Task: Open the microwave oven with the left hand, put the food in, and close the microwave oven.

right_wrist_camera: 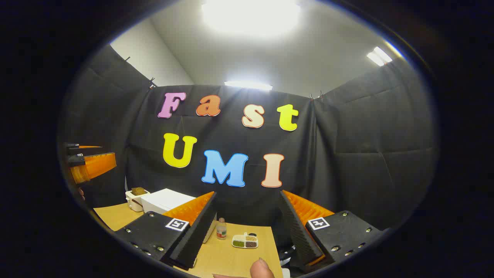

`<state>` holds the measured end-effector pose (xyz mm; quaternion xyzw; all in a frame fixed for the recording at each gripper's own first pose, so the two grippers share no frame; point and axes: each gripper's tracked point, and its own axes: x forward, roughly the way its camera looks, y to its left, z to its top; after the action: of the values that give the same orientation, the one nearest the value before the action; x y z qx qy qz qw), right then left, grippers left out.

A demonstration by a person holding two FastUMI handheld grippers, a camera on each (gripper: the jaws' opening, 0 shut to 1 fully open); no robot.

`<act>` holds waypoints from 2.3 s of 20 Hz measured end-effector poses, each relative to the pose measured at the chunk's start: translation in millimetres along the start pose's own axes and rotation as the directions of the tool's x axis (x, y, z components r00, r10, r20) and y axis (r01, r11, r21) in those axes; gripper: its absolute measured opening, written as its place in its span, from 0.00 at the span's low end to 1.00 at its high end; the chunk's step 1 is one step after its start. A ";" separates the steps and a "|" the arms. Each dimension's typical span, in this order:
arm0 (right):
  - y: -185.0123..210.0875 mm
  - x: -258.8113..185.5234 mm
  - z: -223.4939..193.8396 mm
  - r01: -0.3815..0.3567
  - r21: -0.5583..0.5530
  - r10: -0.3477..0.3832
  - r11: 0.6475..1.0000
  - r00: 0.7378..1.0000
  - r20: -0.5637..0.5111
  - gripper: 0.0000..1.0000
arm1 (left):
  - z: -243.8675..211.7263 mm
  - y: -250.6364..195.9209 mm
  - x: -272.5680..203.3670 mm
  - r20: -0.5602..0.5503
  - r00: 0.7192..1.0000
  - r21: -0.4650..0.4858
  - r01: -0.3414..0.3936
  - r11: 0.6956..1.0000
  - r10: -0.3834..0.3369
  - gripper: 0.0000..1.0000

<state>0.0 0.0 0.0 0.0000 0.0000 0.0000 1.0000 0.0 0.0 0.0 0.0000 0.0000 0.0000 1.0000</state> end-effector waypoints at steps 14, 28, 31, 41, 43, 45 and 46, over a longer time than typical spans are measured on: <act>-34.1 12.7 -16.8 -0.051 0.017 0.051 0.999 0.999 -0.009 0.96 | -5.6 -33.4 10.5 -0.018 0.999 0.027 -0.048 0.998 0.049 0.93; -27.3 64.1 -41.3 -0.003 0.033 0.005 0.999 0.998 -0.057 0.96 | -198.8 -33.9 102.8 -0.182 0.983 0.031 0.032 0.999 -0.026 0.99; -26.7 85.6 -36.5 0.063 -0.010 -0.064 0.998 0.995 -0.076 0.96 | -291.9 -13.9 146.1 -0.240 0.970 -0.019 0.047 0.999 -0.050 0.94; -28.9 123.6 -44.6 0.260 -0.134 -0.282 0.956 0.941 -0.187 0.96 | -524.7 12.1 253.0 -0.405 0.904 -0.032 0.134 0.990 -0.136 0.98; -24.9 125.8 -48.6 0.271 -0.190 -0.307 0.944 0.930 -0.200 0.96 | -530.5 15.2 265.5 -0.377 0.916 -0.031 0.134 0.991 -0.136 0.97; -15.6 127.1 -53.8 0.271 -0.186 -0.309 0.944 0.925 -0.221 0.96 | -532.0 15.5 279.0 -0.350 0.927 -0.032 0.135 0.990 -0.138 0.96; -12.2 127.7 -55.7 0.273 -0.176 -0.309 0.946 0.922 -0.233 0.96 | -537.5 16.3 282.1 -0.358 0.926 -0.020 0.125 0.992 -0.123 0.97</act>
<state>127.7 -12.2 -55.7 -0.0700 0.1297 -0.1489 0.9778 282.1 16.3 -537.5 0.0017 0.1822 -0.0632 0.9812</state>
